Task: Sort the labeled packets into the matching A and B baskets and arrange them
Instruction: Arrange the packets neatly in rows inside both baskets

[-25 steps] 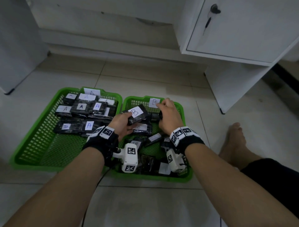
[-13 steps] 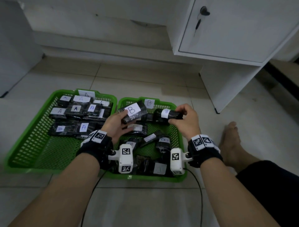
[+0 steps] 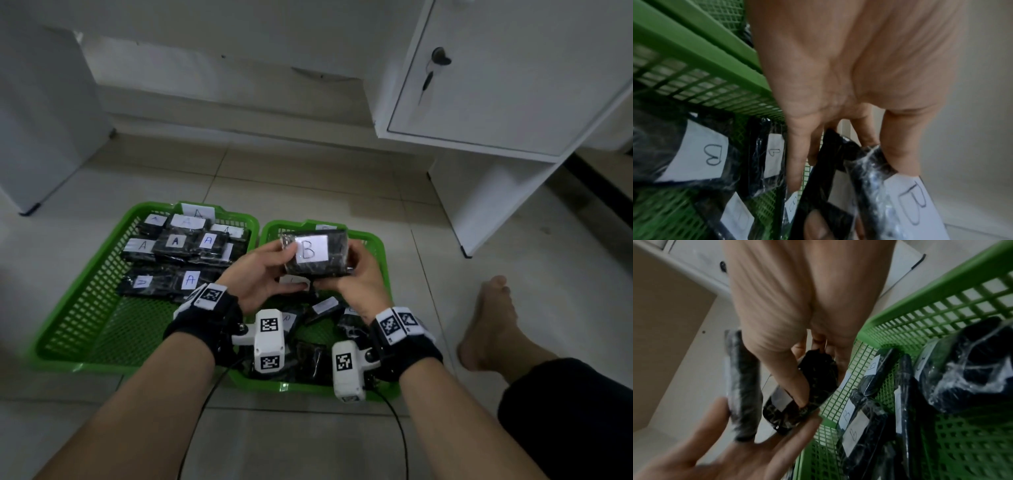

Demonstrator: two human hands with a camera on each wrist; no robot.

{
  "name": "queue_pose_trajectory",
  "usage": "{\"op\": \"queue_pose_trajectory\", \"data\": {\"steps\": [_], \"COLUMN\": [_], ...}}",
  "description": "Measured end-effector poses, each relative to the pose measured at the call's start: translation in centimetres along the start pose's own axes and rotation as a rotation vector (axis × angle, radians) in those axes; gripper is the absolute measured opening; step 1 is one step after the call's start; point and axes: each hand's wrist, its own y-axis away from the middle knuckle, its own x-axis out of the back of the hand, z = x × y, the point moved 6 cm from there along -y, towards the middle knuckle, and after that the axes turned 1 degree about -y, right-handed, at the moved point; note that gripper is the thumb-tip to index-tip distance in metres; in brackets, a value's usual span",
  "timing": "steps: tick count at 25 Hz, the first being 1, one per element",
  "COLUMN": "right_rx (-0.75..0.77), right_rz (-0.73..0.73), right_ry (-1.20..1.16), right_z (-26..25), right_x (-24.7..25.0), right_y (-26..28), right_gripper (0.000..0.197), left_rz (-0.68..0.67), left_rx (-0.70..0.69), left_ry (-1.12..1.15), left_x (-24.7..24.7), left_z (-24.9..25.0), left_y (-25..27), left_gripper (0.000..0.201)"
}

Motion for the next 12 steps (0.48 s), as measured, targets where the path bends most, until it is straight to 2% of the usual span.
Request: {"op": "queue_pose_trajectory", "data": {"steps": [2,4,7,9,12], "right_rx": [0.004,0.080,0.370,0.502,0.492], "right_rz": [-0.040,-0.040,-0.016,-0.074,-0.074], "right_ry": [0.027,0.127,0.522,0.774,0.880], "right_z": [-0.4,-1.2,-3.6,-5.1,-5.9], "right_x": [-0.5,-0.6,-0.4,-0.9,0.4], "right_y": [0.2,0.4,0.3,0.0,-1.5], "right_gripper": [0.072,0.084,0.098,0.089,0.071], "left_rz": [0.052,0.140,0.257,0.261,0.264], "left_rx": [-0.019,-0.051,-0.126,-0.171,-0.185], "left_ry": [-0.045,-0.079,-0.185,-0.235,-0.236], "left_x": [0.4,0.8,1.1,0.5,0.3], "left_z": [0.2,0.4,1.1,1.6,2.0], "left_y": [-0.1,-0.3,-0.8,-1.1,-1.5], "left_gripper": [0.033,0.029,0.027,0.027,0.030]}}
